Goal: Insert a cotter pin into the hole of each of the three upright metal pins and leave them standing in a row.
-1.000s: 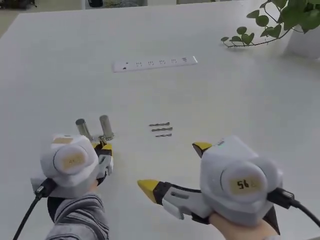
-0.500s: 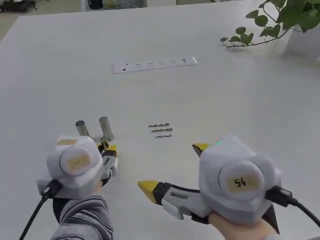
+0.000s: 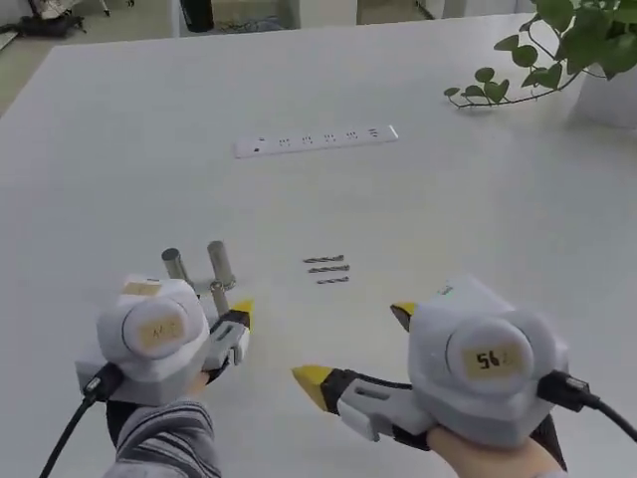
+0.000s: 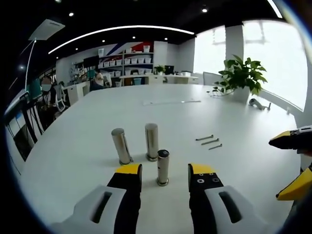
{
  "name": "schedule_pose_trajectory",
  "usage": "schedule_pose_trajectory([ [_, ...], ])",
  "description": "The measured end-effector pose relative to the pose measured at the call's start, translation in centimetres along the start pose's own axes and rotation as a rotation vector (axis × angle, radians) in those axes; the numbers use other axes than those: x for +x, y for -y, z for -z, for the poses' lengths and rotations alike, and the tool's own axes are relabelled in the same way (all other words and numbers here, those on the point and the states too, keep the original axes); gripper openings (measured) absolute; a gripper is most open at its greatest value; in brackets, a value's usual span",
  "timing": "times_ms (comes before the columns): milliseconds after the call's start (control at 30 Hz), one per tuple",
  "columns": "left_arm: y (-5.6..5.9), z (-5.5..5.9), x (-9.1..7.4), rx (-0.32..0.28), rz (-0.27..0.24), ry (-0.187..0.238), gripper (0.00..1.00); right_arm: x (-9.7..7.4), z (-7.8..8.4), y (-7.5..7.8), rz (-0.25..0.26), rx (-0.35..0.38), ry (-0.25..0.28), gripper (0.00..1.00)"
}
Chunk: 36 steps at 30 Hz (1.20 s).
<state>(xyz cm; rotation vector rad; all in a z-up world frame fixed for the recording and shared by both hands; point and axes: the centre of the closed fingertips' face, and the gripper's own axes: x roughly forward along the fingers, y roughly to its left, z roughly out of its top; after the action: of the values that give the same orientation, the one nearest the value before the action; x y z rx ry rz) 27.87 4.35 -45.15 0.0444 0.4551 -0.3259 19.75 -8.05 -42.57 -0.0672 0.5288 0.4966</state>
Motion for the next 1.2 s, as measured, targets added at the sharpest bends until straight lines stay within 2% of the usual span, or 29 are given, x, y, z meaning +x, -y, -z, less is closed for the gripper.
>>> schedule_pose_trajectory([
  [100, -0.2, -0.2, -0.7, -0.001, 0.015, 0.003, 0.45, -0.1, 0.1, 0.2, -0.007, 0.002, -0.011, 0.66],
  [200, -0.2, -0.4, -1.3, 0.026, 0.034, 0.008, 0.54, -0.1, 0.0, 0.6, -0.019, -0.013, -0.041, 0.64],
  [267, 0.0, -0.4, -1.9, 0.041, 0.054, 0.001, 0.60, -0.1, -0.5, 0.9, -0.047, -0.042, -0.047, 0.60],
  [400, 0.2, -0.4, -2.9, 0.059, 0.082, 0.006, 0.71, 0.2, -0.6, 1.7, -0.109, -0.132, -0.117, 0.57],
  [600, 0.3, -0.8, -3.8, 0.055, 0.111, 0.014, 0.85, 1.4, -1.1, 2.8, -0.202, -0.198, -0.194, 0.43],
  [733, 0.3, -1.4, -4.5, 0.055, 0.133, 0.035, 0.92, 2.6, -1.6, 3.6, -0.220, -0.257, -0.230, 0.41],
  [867, -0.1, -1.5, -5.1, 0.073, 0.139, 0.028, 0.98, 3.8, -2.0, 4.4, -0.238, -0.298, -0.267, 0.39],
  [900, -0.2, -1.4, -5.4, 0.074, 0.141, 0.025, 0.99, 4.2, -1.9, 4.4, -0.257, -0.316, -0.286, 0.38],
  [933, -0.4, -1.4, -5.5, 0.073, 0.141, 0.025, 0.99, 4.5, -1.9, 4.5, -0.264, -0.320, -0.293, 0.36],
  [1000, -0.6, -1.5, -5.9, 0.082, 0.141, 0.027, 0.99, 5.1, -1.5, 4.5, -0.305, -0.345, -0.339, 0.34],
  [1067, -0.8, -1.3, -6.3, 0.085, 0.148, 0.008, 0.99, 6.0, -1.4, 4.9, -0.303, -0.367, -0.367, 0.33],
  [1100, -0.8, -1.2, -6.4, 0.082, 0.154, -0.001, 0.99, 6.4, -1.3, 4.9, -0.322, -0.394, -0.378, 0.33],
  [1200, -1.0, -1.2, -6.8, 0.108, 0.154, -0.001, 0.99, 7.2, -1.1, 5.0, -0.336, -0.417, -0.416, 0.31],
])
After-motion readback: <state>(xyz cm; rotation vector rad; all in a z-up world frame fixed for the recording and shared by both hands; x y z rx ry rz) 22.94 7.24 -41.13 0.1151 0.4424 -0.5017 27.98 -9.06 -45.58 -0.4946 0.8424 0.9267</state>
